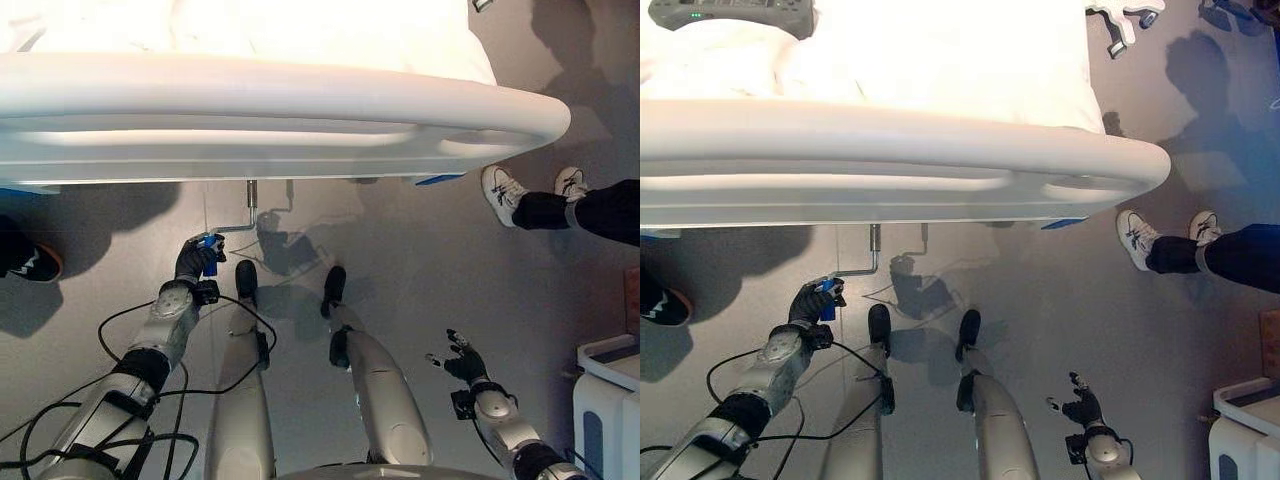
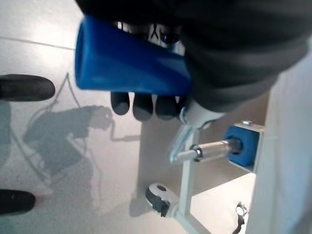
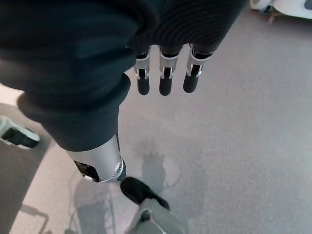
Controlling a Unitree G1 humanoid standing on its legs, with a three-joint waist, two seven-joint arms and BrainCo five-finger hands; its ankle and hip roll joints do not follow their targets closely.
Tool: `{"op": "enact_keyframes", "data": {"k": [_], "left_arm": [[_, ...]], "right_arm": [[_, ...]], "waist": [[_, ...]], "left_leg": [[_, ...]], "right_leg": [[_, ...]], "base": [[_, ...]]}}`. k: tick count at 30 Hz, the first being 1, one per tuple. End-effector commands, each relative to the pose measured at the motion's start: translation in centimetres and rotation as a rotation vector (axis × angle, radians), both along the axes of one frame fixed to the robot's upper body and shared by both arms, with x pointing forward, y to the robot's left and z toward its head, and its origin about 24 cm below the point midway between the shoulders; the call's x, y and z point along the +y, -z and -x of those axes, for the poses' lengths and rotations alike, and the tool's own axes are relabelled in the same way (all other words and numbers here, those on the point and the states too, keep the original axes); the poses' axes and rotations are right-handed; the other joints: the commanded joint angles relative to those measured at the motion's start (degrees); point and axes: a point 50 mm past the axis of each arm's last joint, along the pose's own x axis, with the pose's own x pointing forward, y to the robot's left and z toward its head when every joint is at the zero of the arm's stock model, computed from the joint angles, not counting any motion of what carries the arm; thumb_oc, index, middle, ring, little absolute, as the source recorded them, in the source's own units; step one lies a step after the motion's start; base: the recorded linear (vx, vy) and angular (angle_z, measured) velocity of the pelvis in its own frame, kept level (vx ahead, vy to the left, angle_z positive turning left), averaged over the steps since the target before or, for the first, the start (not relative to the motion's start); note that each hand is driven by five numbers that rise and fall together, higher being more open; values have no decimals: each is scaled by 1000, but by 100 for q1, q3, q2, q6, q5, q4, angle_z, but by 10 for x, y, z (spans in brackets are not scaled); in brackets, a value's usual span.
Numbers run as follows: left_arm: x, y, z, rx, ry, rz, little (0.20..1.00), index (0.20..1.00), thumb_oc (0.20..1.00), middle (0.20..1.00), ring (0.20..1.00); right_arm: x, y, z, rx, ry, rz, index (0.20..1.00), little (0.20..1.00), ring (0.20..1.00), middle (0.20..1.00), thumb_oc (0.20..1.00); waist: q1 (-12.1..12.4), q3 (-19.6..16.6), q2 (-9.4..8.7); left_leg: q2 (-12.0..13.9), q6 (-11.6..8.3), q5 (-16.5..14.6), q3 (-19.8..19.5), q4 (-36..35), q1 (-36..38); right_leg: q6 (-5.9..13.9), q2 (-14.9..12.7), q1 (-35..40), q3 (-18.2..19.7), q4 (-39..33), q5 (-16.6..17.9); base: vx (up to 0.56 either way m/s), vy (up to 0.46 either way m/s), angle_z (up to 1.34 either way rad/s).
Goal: Raise the hospital bed
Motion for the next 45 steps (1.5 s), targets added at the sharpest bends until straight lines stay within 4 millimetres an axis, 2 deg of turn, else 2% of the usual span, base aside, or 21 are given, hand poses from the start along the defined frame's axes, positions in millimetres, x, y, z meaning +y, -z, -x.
{"op": "enact_keyframes", "data": {"k": [1, 7, 12, 15, 20, 22, 25, 27, 35, 41, 42, 45], "left_arm": [[-8, -13, -1, -103, 42, 58, 200, 200, 200, 200, 200], [-34, -23, 4, -149, 188, 70, 200, 200, 200, 200, 200], [-50, -28, 7, -172, 256, 94, 200, 200, 200, 200, 200], [-67, -33, 7, -195, 318, 122, 200, 200, 200, 200, 200], [-80, -35, 4, -200, 356, 150, 200, 200, 200, 200, 200], [-92, -38, 1, -208, 378, 176, 200, 200, 200, 200, 200], [-97, -37, 1, -207, 389, 187, 200, 200, 200, 200, 200], [-108, -40, -6, -211, 406, 209, 200, 200, 200, 200, 200], [-129, -49, -25, -213, 387, 240, 200, 200, 200, 200, 200], [-139, -59, -41, -221, 350, 241, 200, 200, 200, 200, 200], [-143, -65, -48, -227, 333, 237, 200, 200, 200, 200, 200], [-139, -71, -60, -222, 273, 230, 200, 200, 200, 200, 200]], "right_arm": [[-37, 0, 31, 56, 67, 67, 1000, 1000, 1000, 1000, 1000], [-44, 3, 41, 87, 87, 78, 1000, 1000, 1000, 1000, 1000], [-48, 2, 44, 90, 92, 86, 1000, 1000, 1000, 1000, 1000], [-49, -1, 42, 76, 90, 88, 1000, 1000, 1000, 1000, 1000], [-52, -3, 43, 73, 87, 99, 1000, 1000, 1000, 1000, 1000], [-53, -6, 43, 61, 79, 102, 1000, 1000, 1000, 1000, 1000], [-53, -6, 43, 59, 80, 102, 1000, 1000, 1000, 1000, 1000], [-56, -10, 42, 43, 80, 109, 1000, 1000, 1000, 1000, 1000], [-54, -20, 34, -25, 79, 109, 1000, 1000, 1000, 1000, 1000], [-53, -25, 32, -59, 78, 111, 1000, 1000, 1000, 1000, 1000], [-52, -29, 30, -82, 76, 113, 1000, 1000, 1000, 1000, 1000], [-48, -31, 26, -111, 70, 105, 1000, 1000, 1000, 1000, 1000]], "waist": [[30, -73, 229], [-27, -118, 374], [-60, -137, 436], [-122, -147, 506], [-203, -160, 557], [-275, -158, 580], [-308, -159, 583], [-435, -123, 589], [-644, -11, 566], [-762, -6, 551], [-820, -5, 522], [-884, -5, 467]], "left_leg": [[-292, 263, -421, 221, 295, -193], [-267, 243, -382, 291, 216, -125], [-248, 229, -359, 343, 158, -96], [-223, 212, -337, 406, 110, -78], [-186, 197, -353, 484, 112, -63], [-148, 183, -363, 543, 119, -67], [-136, 180, -370, 575, 119, -69], [-84, 161, -378, 672, 126, -99], [9, 118, -405, 832, 180, -287], [59, 88, -403, 880, 241, -555], [73, 80, -402, 892, 289, -748], [91, 68, -394, 883, 321, -968]], "right_leg": [[246, -114, -157, 121, 249, 8], [202, -88, -189, 189, 283, -39], [183, -69, -211, 232, 287, -59], [153, -32, -260, 293, 309, -94], [118, 22, -333, 379, 354, -127], [101, 51, -387, 440, 381, -133], [93, 74, -411, 467, 384, -139], [66, 149, -516, 574, 402, -140], [32, 282, -810, 768, 431, -95], [10, 328, -1126, 833, 495, -94], [4, 336, -1301, 852, 514, -82], [9, 337, -1532, 853, 547, -57]], "base": [[2, -26, -10], [6, -13, -5], [16, -24, -10], [21, -32, -8], [17, -14, -14], [16, -34, -8], [9, -12, -16], [12, -32, -7], [2, -31, -16], [14, -45, -9], [6, -45, -1], [13, -56, -1]]}}
